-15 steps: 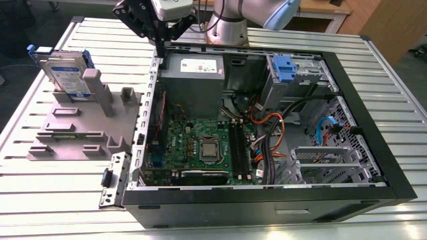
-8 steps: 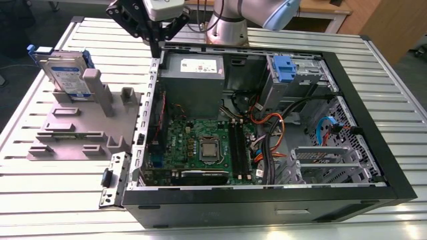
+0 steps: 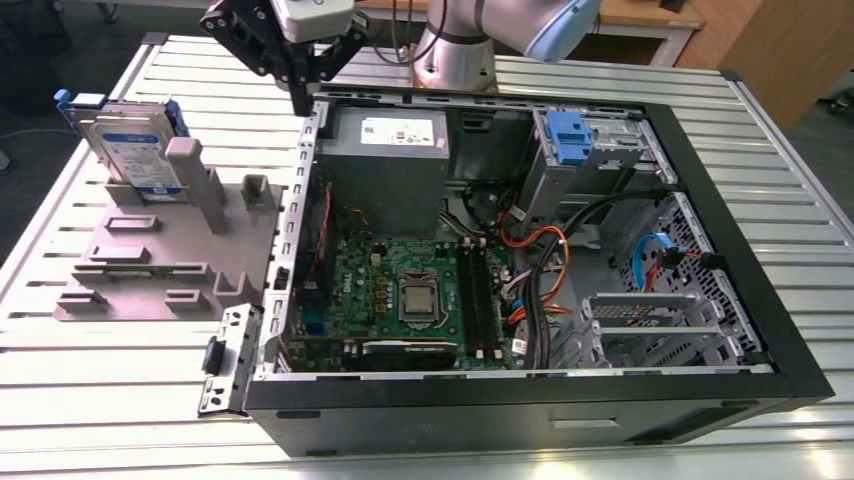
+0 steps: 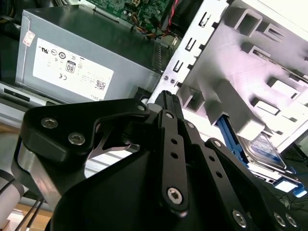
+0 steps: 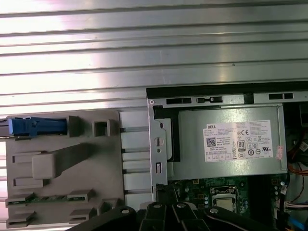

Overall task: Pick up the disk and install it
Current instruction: 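Reach for the disk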

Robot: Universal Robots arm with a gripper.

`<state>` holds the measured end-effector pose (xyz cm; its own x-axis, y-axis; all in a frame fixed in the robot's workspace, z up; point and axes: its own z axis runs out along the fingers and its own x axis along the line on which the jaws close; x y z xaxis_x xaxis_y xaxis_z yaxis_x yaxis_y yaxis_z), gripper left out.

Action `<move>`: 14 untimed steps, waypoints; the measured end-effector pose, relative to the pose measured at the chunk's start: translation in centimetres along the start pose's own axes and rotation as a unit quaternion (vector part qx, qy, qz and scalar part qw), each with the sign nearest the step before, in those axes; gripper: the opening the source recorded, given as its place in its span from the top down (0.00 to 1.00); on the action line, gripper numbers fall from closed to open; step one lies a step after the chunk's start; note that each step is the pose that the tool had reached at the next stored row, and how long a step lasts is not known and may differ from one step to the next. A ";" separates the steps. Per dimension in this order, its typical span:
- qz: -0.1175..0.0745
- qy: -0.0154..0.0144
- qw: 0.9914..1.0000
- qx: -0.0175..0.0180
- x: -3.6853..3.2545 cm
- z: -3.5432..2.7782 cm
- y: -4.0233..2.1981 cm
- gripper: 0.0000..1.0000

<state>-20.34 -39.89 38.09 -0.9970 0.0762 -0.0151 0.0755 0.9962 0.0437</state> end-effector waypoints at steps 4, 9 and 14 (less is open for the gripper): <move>0.000 0.000 1.000 0.000 0.45 0.03 -0.04 0.89; 0.000 0.000 1.000 0.000 1.08 0.06 -0.08 0.89; 0.000 0.000 1.000 0.000 2.05 0.10 0.05 0.89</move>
<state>-22.38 -39.68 37.96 -0.9970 0.0763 -0.0147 0.0756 0.9962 0.0436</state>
